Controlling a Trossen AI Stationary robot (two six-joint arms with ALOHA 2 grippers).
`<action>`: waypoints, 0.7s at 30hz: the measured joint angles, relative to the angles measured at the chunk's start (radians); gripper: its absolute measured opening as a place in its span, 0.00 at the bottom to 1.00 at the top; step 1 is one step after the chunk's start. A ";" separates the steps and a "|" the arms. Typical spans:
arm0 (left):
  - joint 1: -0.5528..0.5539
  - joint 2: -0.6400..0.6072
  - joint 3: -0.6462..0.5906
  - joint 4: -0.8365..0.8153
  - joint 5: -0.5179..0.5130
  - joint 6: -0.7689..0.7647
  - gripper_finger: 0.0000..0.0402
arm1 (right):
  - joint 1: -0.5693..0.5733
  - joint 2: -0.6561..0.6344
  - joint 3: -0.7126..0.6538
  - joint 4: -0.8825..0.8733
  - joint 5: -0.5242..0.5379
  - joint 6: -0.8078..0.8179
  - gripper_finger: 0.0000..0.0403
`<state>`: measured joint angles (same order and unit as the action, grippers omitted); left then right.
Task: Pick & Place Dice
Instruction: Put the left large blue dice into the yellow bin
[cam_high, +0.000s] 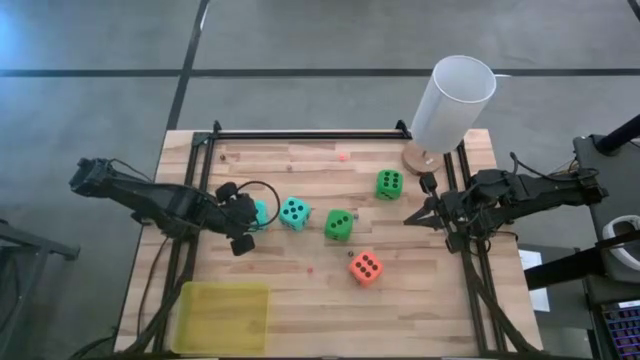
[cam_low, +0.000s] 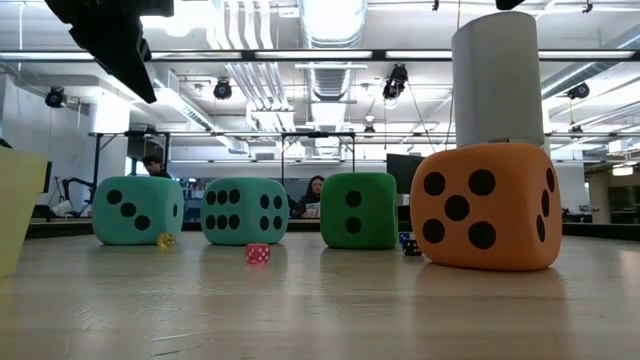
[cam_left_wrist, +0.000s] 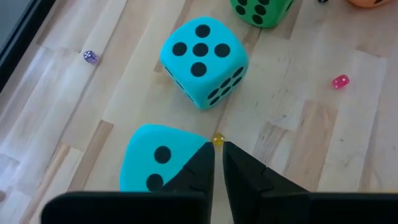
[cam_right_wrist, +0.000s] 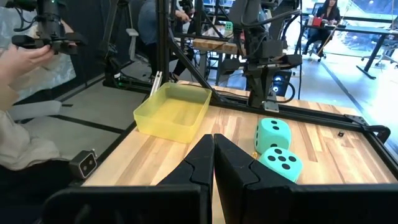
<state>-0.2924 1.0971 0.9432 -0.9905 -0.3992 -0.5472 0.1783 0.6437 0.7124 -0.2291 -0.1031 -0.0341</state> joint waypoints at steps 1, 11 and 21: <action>0.000 0.000 0.000 0.002 0.000 0.000 0.12 | 0.000 0.000 0.000 0.000 0.000 0.000 0.02; 0.001 0.013 -0.002 -0.009 0.006 0.023 0.46 | 0.000 0.000 0.000 0.000 0.000 0.000 0.02; 0.049 0.062 -0.002 -0.008 0.013 0.053 0.83 | 0.000 0.000 0.000 0.000 0.000 0.000 0.02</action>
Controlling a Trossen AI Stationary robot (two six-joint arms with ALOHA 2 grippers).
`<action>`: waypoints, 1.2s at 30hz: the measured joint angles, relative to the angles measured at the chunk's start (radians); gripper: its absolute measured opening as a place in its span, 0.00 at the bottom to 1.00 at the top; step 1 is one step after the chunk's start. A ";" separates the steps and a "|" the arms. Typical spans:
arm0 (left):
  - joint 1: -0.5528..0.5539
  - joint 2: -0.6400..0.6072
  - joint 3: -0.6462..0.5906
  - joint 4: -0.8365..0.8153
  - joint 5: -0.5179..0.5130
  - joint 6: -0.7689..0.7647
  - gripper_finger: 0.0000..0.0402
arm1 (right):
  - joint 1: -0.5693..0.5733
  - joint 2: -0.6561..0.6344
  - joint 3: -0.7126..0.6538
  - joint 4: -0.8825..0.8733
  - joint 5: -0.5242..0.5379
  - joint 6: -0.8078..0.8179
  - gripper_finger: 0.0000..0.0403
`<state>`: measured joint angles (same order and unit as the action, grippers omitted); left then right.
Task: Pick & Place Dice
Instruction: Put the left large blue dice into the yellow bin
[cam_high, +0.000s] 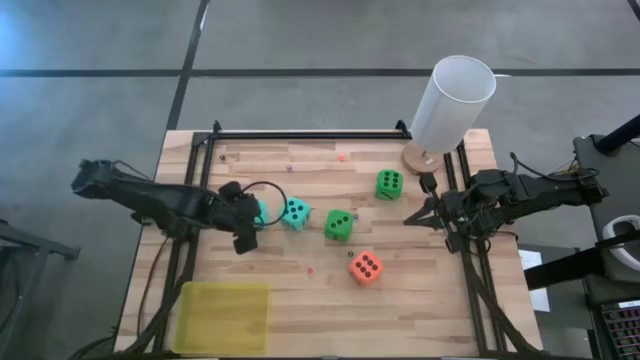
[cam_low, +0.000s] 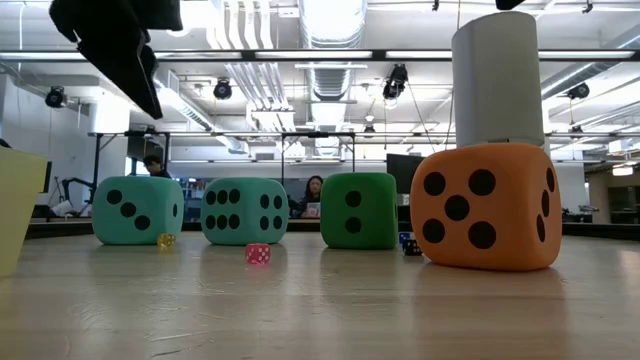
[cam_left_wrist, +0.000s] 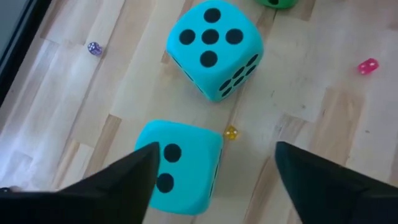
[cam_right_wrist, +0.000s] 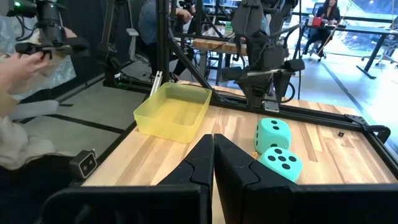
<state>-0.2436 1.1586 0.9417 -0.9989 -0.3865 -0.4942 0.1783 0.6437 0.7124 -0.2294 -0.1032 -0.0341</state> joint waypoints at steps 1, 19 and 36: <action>0.004 0.006 0.000 0.000 0.008 0.000 0.86 | 0.000 0.000 0.000 0.000 0.000 0.000 0.02; 0.217 0.021 -0.035 -0.030 0.260 0.194 0.99 | 0.000 0.000 0.000 0.000 0.000 0.000 0.02; 0.375 0.021 -0.150 0.086 0.357 0.386 1.00 | 0.000 0.000 0.000 0.000 0.000 0.000 0.02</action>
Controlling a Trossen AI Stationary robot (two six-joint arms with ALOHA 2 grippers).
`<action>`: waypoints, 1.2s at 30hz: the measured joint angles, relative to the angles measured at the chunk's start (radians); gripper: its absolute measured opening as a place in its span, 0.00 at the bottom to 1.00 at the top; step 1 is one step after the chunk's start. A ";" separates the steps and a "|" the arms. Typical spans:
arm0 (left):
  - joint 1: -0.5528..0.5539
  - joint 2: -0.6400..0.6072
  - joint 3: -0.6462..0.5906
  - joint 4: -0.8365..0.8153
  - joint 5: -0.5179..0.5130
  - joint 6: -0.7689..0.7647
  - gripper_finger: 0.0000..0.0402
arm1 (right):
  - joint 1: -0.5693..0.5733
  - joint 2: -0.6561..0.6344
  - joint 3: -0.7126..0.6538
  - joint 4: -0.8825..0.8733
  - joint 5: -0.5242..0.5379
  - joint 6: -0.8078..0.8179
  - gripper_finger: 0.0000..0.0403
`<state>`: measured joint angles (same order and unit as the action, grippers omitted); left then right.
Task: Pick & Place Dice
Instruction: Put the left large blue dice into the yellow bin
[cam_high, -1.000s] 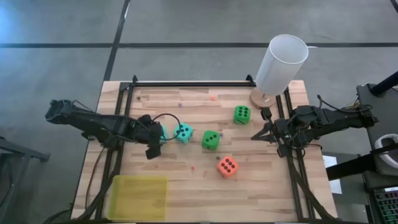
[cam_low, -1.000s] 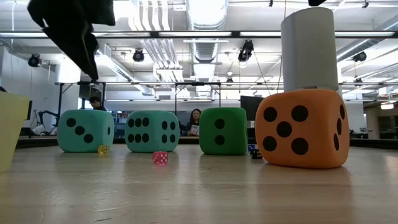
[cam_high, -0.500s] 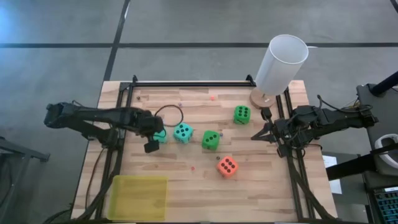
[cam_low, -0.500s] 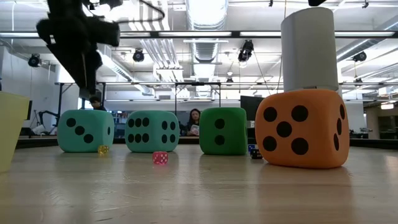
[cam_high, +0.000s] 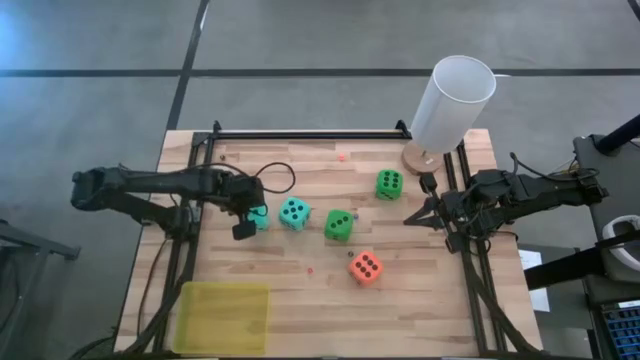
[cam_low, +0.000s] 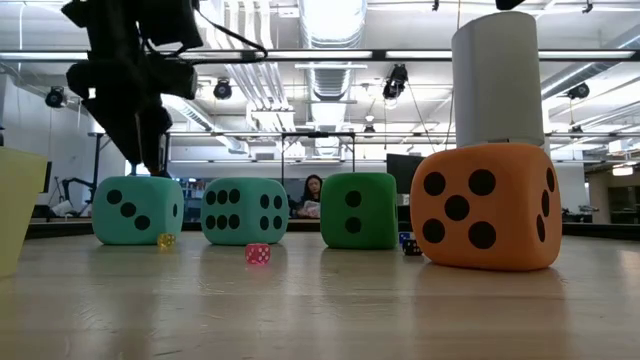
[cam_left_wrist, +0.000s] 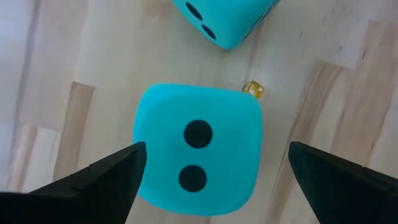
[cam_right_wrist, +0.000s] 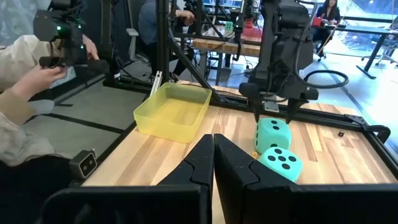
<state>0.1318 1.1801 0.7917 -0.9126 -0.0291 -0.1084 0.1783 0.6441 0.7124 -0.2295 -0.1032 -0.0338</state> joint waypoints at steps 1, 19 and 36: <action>0.000 0.000 -0.009 0.008 0.000 0.001 1.00 | 0.000 0.000 0.000 0.000 0.000 0.000 0.02; 0.028 0.000 -0.027 0.022 -0.033 0.030 1.00 | 0.000 0.000 0.000 0.000 0.000 0.000 0.02; 0.040 -0.001 -0.075 0.093 -0.029 0.019 1.00 | 0.000 0.000 0.000 0.000 0.000 0.000 0.02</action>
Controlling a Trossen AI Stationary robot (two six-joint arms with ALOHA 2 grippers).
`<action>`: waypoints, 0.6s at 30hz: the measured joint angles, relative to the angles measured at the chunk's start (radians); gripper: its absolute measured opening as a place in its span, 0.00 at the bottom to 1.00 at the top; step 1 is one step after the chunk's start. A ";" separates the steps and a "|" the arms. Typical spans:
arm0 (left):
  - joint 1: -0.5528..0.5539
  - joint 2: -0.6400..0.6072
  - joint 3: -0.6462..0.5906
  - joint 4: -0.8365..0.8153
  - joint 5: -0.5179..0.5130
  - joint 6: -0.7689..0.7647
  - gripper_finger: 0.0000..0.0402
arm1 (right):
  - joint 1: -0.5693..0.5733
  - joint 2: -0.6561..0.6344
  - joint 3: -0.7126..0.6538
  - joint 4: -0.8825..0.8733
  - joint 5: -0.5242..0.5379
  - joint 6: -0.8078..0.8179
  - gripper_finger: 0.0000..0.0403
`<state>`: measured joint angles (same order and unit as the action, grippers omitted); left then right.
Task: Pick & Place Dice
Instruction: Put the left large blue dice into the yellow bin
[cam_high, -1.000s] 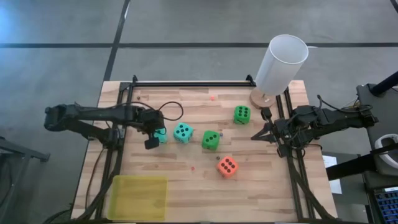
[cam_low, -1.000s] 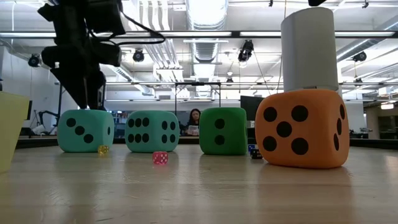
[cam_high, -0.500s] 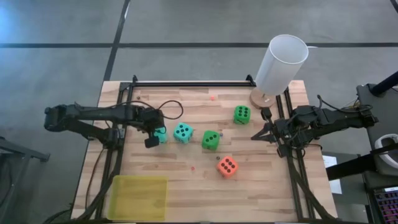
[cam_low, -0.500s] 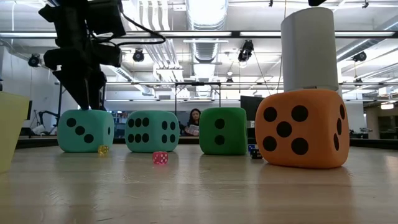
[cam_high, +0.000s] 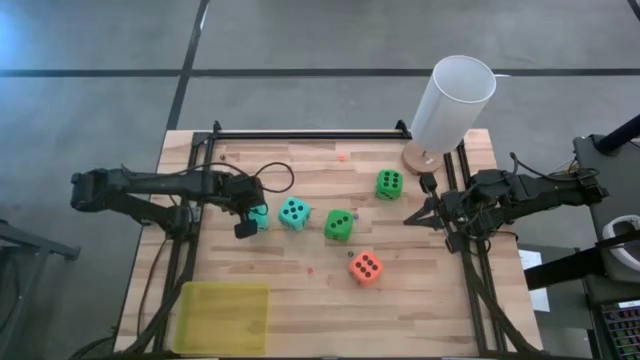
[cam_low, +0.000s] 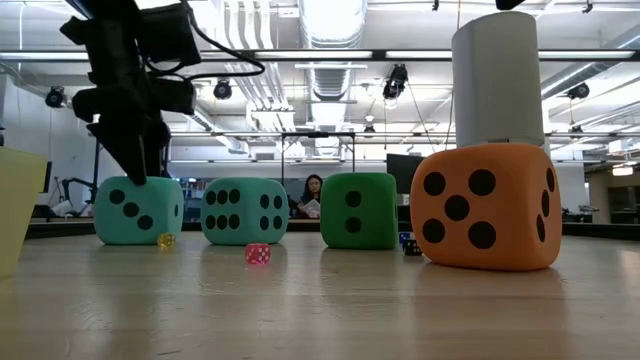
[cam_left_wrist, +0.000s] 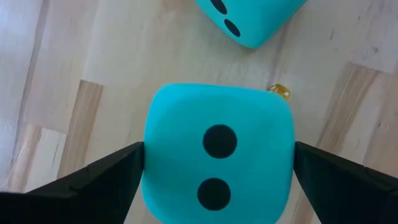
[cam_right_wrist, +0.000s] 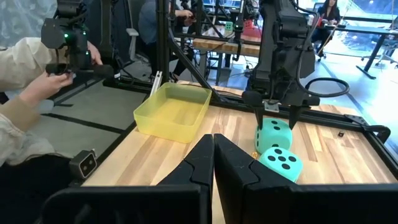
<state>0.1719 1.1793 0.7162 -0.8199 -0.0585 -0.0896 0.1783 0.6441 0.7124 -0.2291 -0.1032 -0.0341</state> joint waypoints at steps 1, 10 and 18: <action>0.000 0.000 0.000 0.000 0.000 -0.007 1.00 | 0.000 0.000 0.000 0.000 0.000 0.000 0.02; 0.000 0.001 -0.002 -0.002 0.008 -0.176 1.00 | 0.000 0.000 0.000 0.000 0.000 0.000 0.02; -0.016 0.001 -0.002 0.037 0.055 -0.369 1.00 | 0.000 0.000 0.000 0.000 0.000 0.000 0.02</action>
<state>0.1555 1.1801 0.7139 -0.7829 -0.0036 -0.4588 0.1783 0.6441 0.7124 -0.2291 -0.1032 -0.0338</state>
